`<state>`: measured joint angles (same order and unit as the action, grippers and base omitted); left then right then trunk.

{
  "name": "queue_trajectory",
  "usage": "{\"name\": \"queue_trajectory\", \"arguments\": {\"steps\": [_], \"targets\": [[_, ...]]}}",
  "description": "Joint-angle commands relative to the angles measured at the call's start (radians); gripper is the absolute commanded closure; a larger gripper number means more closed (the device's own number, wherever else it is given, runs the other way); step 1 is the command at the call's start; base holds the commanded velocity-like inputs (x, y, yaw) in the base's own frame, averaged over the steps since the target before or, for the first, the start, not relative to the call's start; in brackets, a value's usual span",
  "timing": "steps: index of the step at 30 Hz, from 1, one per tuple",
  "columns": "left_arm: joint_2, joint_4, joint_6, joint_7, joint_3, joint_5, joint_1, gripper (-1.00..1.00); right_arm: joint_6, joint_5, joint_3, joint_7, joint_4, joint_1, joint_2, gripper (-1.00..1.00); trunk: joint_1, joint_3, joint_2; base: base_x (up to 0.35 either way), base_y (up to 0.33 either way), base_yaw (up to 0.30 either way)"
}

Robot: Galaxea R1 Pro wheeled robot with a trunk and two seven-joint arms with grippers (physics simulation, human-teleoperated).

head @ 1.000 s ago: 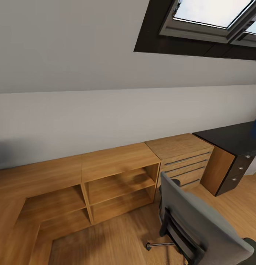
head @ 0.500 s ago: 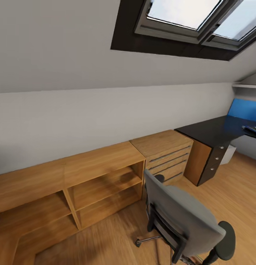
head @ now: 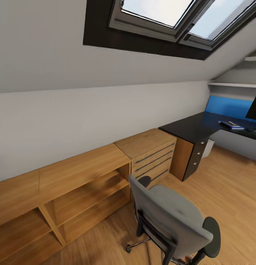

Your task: In the bedroom, organize the workspace by keeping the computer under the desk, ensuring the monitor is on the desk, placing the keyboard on the desk next to the monitor, placing the mouse on the desk next to the keyboard, moving the folder from the swivel chair onto the desk next to the mouse, stacking the notebook on top of the folder with the pen on top of the notebook, and positioning the swivel chair next to the desk.

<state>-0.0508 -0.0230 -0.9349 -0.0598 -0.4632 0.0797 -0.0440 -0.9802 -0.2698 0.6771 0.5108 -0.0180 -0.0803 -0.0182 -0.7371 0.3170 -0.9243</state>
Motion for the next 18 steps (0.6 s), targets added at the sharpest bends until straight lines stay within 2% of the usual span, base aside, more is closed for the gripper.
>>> {"name": "queue_trajectory", "arguments": {"steps": [1, 7, 18], "targets": [[0.0, -0.002, -0.001, -0.005, -0.009, 0.008, -0.001, -1.0, -0.003, -0.006, 0.009, 0.003, -0.002, -0.001, -0.001, -1.0, 0.0, 0.001, -0.001, 0.216, 0.001, -0.286], [0.0, -0.002, -0.001, -0.005, -0.009, 0.008, -0.001, -1.0, -0.003, -0.006, 0.009, 0.003, -0.002, -0.001, -0.001, -1.0, 0.0, 0.004, -0.001, 0.21, 0.0, -0.286], [0.0, -0.002, -0.001, -0.005, -0.009, 0.008, -0.001, -1.0, -0.003, -0.006, 0.009, 0.003, -0.002, -0.001, -0.001, -1.0, 0.0, 0.01, -0.001, 0.038, 0.028, -0.286]]}}
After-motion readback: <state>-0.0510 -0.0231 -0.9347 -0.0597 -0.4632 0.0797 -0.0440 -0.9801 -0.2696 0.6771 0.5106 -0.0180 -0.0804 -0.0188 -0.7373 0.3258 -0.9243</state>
